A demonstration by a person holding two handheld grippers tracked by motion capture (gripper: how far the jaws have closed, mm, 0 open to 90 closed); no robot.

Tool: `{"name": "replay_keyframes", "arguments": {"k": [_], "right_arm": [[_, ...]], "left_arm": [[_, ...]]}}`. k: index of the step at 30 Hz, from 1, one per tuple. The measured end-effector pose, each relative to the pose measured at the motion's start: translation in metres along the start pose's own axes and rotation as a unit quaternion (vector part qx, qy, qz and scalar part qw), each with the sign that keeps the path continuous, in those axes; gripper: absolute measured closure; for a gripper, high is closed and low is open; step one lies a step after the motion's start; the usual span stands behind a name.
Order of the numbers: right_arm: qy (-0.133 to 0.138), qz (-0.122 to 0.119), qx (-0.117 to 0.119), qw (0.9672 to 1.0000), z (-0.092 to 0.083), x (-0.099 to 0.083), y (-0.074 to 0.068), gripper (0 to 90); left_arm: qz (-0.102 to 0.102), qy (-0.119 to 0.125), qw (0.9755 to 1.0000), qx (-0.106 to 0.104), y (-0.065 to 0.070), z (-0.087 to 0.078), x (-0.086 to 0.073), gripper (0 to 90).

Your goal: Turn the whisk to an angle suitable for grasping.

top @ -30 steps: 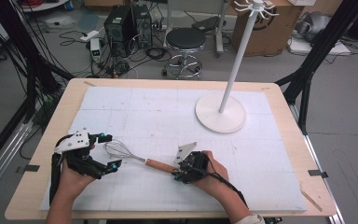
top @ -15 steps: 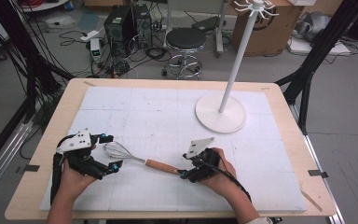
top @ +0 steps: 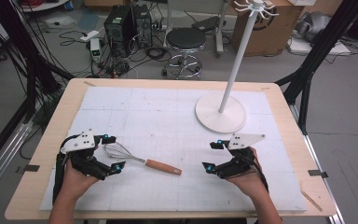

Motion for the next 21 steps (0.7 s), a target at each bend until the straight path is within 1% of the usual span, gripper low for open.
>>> {"name": "replay_keyframes", "arguments": {"k": [3, 5, 9, 10, 16, 18, 21], "right_arm": [[0.017, 0.005, -0.008, 0.9998, -0.010, -0.002, 0.004, 18.3], [0.020, 0.009, -0.013, 0.9997, -0.014, -0.004, 0.007, 16.6], [0.024, 0.013, -0.016, 0.9995, -0.020, -0.005, 0.009, 14.7], [0.028, 0.016, -0.021, 0.9992, -0.024, -0.006, 0.012, 13.7], [0.044, 0.021, -0.020, 0.9986, -0.031, -0.007, 0.016, 8.6], [0.056, 0.024, -0.022, 0.9979, -0.035, -0.007, 0.018, 2.5], [0.060, 0.025, -0.022, 0.9976, -0.036, -0.006, 0.019, 2.0]], "left_arm": [[0.003, -0.004, 1.0000, -0.001, 0.001, 0.003, 0.000, 1.7], [0.006, -0.007, 1.0000, 0.001, 0.001, 0.004, 0.000, 1.7], [0.009, -0.010, 0.9999, 0.002, 0.001, 0.005, -0.001, 1.7], [0.009, -0.011, 0.9999, 0.003, 0.000, 0.005, -0.001, 1.7], [0.010, -0.008, 0.9999, -0.004, 0.000, 0.006, -0.001, 1.7], [0.011, -0.008, 0.9999, -0.004, 0.000, 0.007, -0.001, 1.6], [0.012, -0.008, 0.9999, -0.006, 0.000, 0.008, -0.001, 1.7]]}}
Point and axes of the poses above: each handheld gripper's, and its own axes: z roughly forward along the jaws, x roughly out of its top, y roughly to its right, the point moved 4 cm from there along z, roughly forward along the jaws, and after that the axes turned 1 degree about x, right-handed, at the moved point
